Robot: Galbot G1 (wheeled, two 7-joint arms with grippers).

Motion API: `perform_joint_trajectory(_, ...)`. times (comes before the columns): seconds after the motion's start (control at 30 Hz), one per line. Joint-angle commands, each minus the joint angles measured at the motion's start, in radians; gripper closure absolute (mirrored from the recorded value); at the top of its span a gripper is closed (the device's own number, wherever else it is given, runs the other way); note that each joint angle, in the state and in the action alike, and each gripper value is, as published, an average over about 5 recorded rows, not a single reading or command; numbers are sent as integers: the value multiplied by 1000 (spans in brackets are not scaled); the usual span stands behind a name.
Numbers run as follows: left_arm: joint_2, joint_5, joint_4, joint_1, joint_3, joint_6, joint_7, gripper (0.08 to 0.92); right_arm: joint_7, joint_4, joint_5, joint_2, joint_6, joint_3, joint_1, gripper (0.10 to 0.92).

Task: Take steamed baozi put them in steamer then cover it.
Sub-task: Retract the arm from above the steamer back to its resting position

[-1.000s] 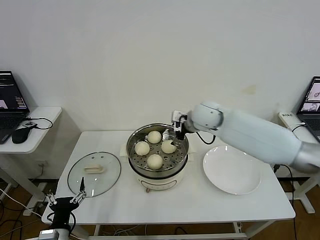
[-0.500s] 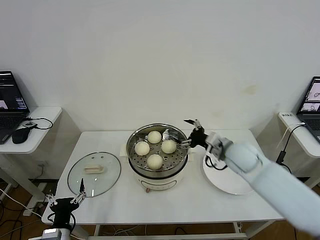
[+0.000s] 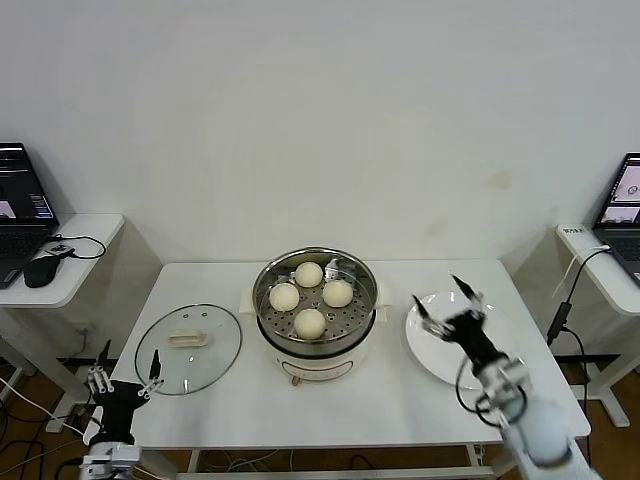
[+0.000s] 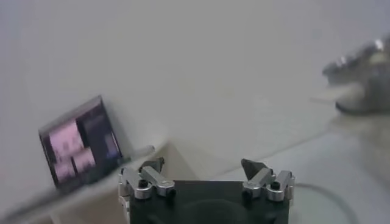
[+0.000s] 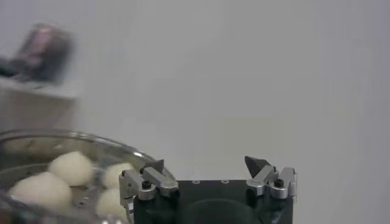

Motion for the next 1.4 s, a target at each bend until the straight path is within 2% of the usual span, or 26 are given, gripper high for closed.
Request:
perform_joint_trajectory(0.03,84,632,137,-49,-16,-7,66,177,7,49,-37,254,100,263,-198,203)
perform_joint_trajectory(0.2,105,683,200,-96,20,-6,79,177,24,28,-52,276,109,274,-202,202)
perform_joint_trajectory(0.4,123,701,289,-226,61,-6,88,177,34,9,-75,301,123,269,-213,203)
perform_joint_trajectory(0.63,136,695,333,-335,131,2,120,177,35,-18,-90,314,130,270,-215,203)
perform_joint_trajectory(1.4,115,688,573,-537,247,-3,118,177,34,-64,-134,354,139,263,-208,203)
